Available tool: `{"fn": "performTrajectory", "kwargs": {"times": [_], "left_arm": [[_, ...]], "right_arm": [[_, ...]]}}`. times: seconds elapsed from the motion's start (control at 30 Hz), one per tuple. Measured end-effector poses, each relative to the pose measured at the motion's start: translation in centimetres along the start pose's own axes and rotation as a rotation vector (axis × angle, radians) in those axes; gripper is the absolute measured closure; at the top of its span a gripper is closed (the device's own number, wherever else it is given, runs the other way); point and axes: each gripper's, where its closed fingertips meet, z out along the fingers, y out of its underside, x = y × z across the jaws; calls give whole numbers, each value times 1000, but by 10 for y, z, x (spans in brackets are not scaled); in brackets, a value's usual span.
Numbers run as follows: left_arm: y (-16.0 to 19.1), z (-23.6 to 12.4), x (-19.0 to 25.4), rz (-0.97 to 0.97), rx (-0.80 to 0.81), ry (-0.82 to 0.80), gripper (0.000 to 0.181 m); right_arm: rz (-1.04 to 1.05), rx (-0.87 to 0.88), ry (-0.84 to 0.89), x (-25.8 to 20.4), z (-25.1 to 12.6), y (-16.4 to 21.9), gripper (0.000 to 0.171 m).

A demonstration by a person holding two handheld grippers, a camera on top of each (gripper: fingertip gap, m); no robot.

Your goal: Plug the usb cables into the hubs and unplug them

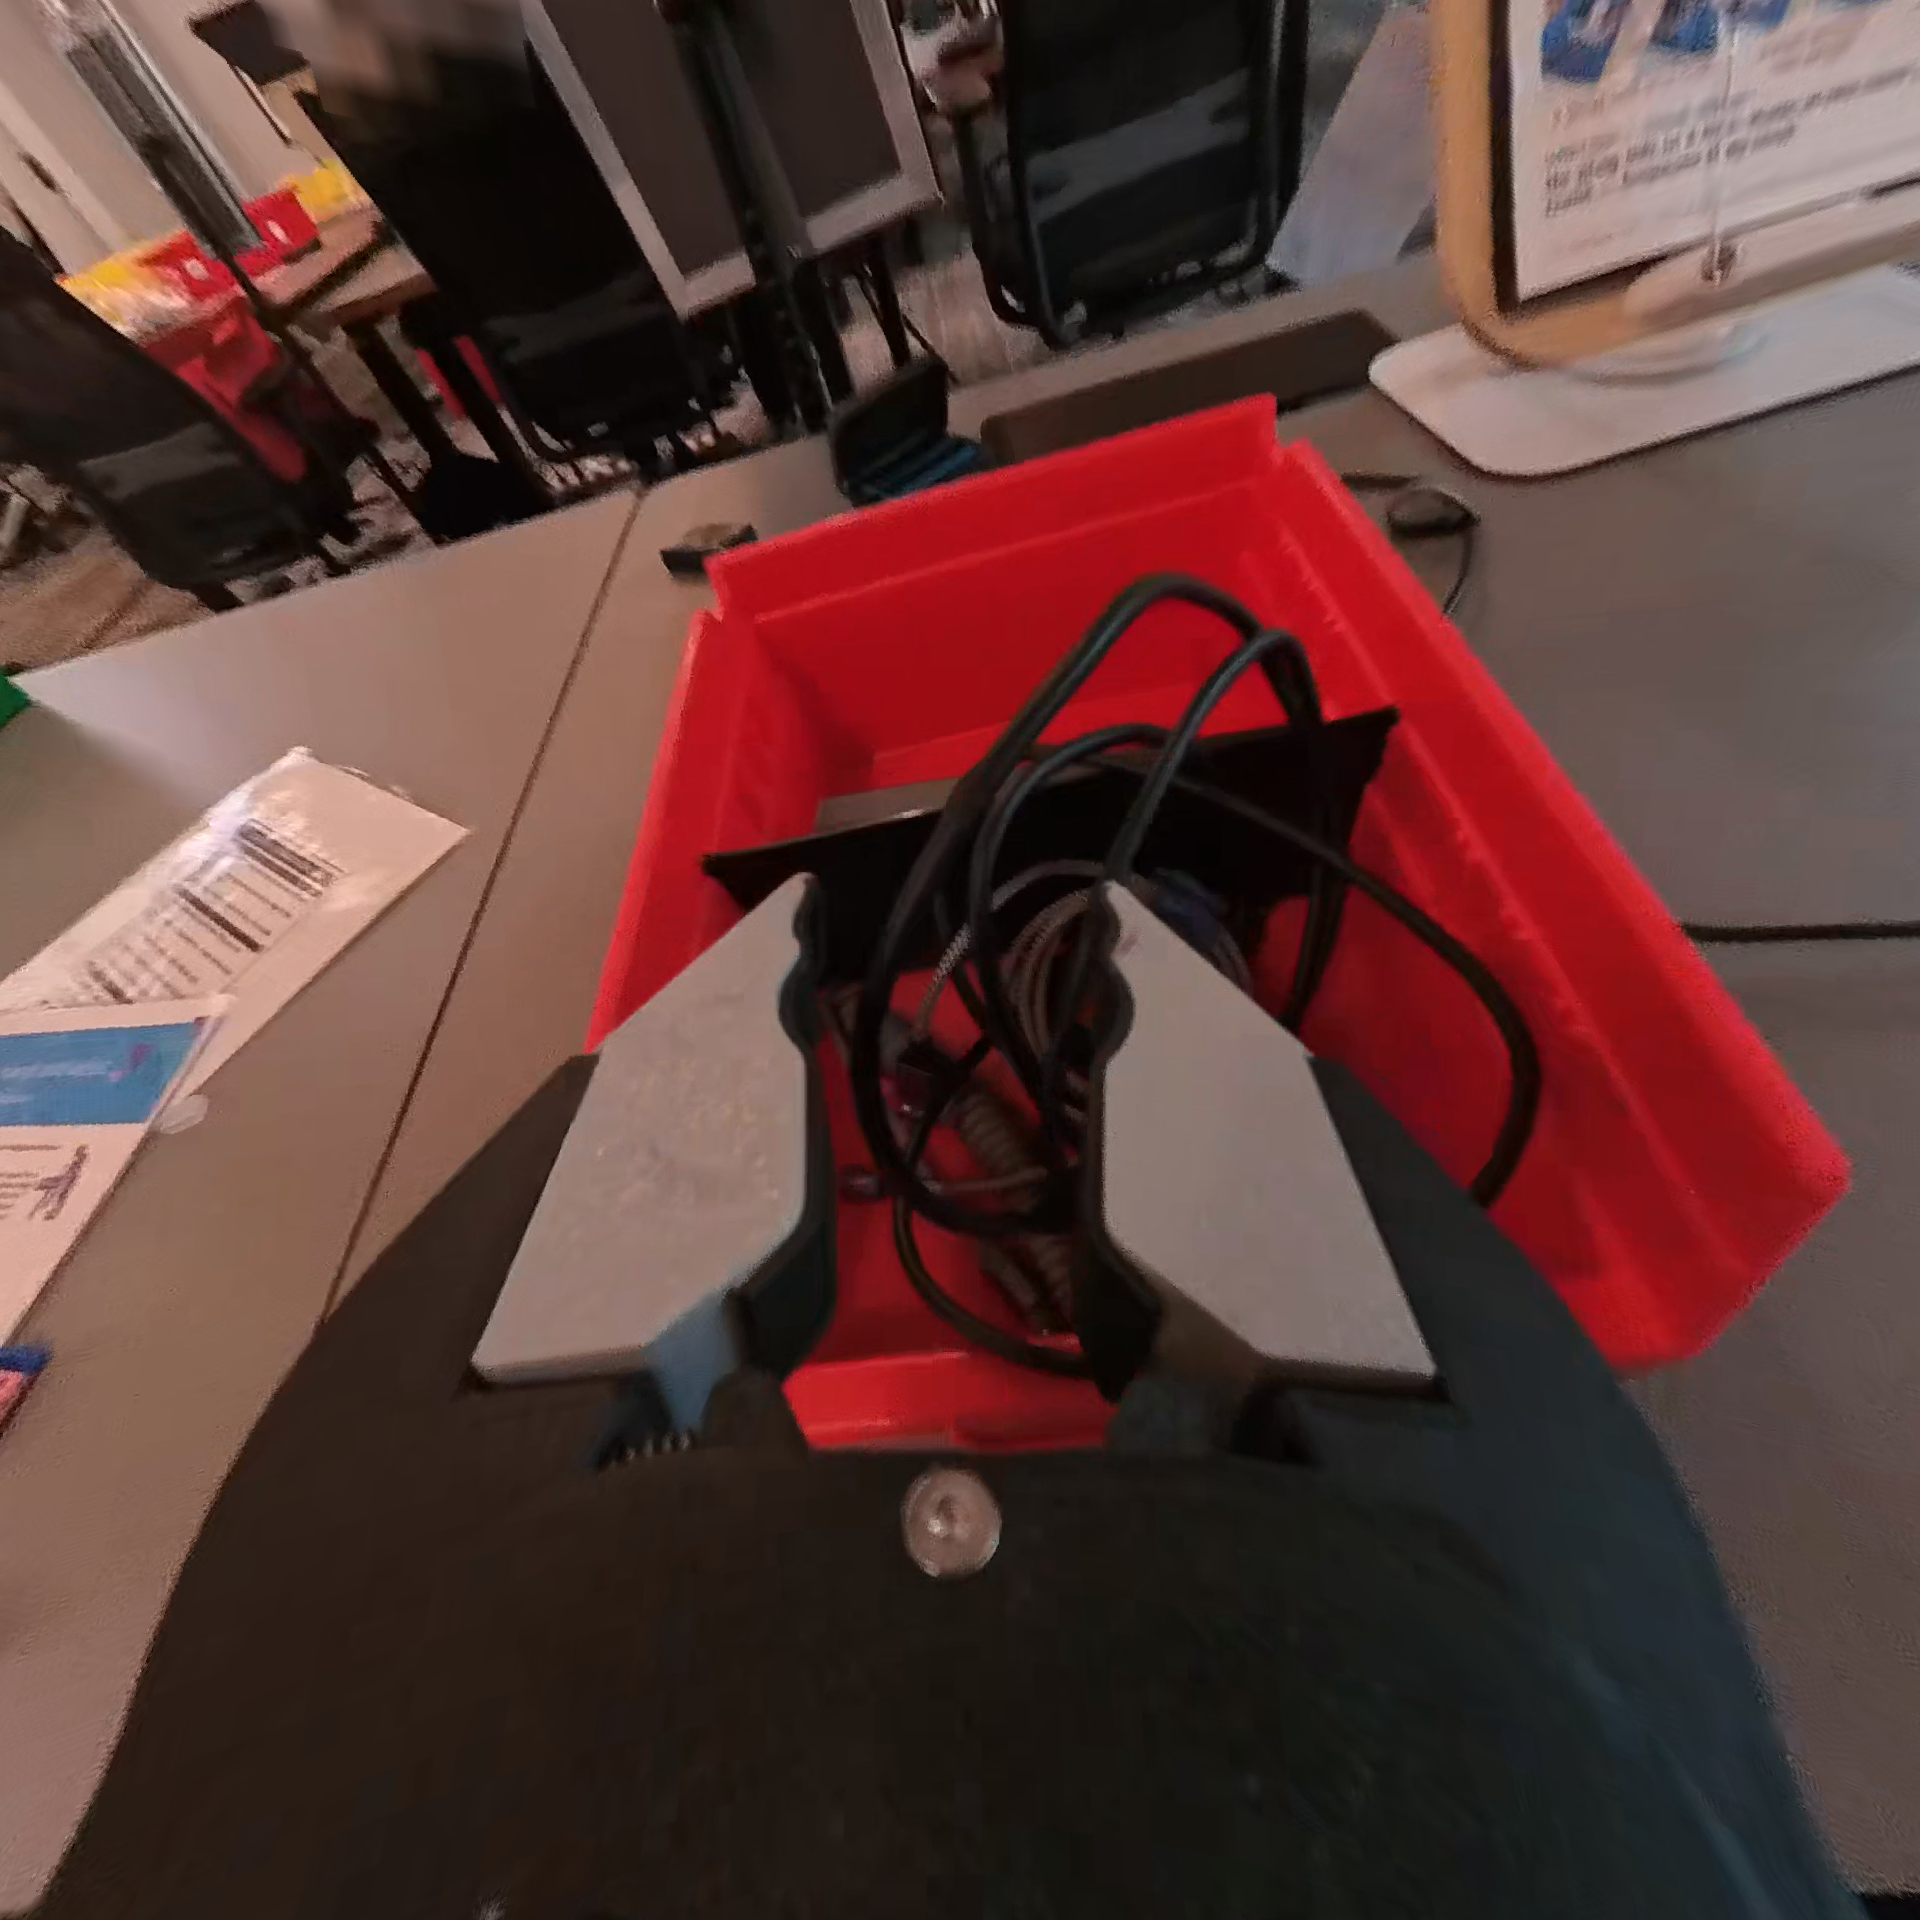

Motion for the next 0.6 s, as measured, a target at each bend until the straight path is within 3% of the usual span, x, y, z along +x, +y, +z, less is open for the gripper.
{"fn": "performTrajectory", "kwargs": {"times": [0.13,0.23,0.37,0.43,0.6], "left_arm": [[6,16,-1,2,-11,-30,177],[-14,8,-2,4,65,-38,177],[-91,-57,-10,-46,500,-101,178],[-113,-87,-6,-42,648,-81,178],[-101,-74,-1,-198,590,98,178]], "right_arm": [[-9,-4,3,-1,0,1,138],[-16,-10,2,-2,1,1,138],[-31,-19,7,-2,2,2,139],[-41,-17,12,-3,2,2,140],[-59,-12,28,-3,1,1,142]]}}
